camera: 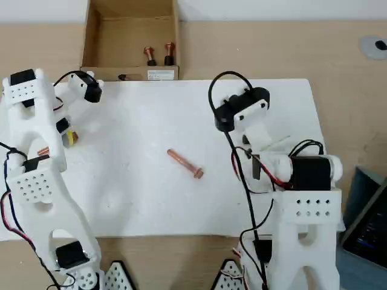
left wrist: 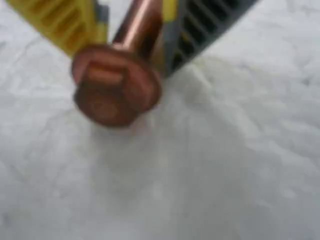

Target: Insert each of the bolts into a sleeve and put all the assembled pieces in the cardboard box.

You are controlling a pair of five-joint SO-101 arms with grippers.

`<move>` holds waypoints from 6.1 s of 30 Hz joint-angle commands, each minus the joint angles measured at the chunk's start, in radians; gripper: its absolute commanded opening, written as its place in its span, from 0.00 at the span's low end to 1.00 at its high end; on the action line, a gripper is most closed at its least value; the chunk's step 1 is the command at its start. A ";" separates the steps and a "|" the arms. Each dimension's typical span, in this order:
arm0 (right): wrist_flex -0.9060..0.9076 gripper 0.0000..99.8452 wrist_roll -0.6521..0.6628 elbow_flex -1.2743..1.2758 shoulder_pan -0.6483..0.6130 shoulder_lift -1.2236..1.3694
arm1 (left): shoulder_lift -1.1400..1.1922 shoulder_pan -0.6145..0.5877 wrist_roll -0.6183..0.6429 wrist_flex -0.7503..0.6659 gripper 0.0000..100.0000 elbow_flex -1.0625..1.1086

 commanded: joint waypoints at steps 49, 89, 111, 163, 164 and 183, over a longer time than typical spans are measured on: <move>-0.120 0.01 -0.080 0.061 0.191 -0.401 | -1.181 0.330 0.913 0.058 0.01 0.634; -0.789 0.01 -0.496 0.875 -0.599 -0.848 | -2.555 0.388 1.699 -0.677 0.00 1.771; -0.867 0.01 -0.433 0.929 -0.832 -0.848 | -2.555 0.706 1.820 -0.709 0.00 1.613; -0.944 0.01 -0.321 0.905 -0.828 -0.848 | -2.548 0.783 1.726 -0.626 0.00 1.676; -0.944 0.01 -0.321 0.905 -0.828 -0.848 | -2.549 0.801 1.726 -0.626 0.00 1.685; -0.944 0.01 -0.321 0.888 -0.828 -0.848 | -2.552 0.902 1.726 -0.603 0.02 1.774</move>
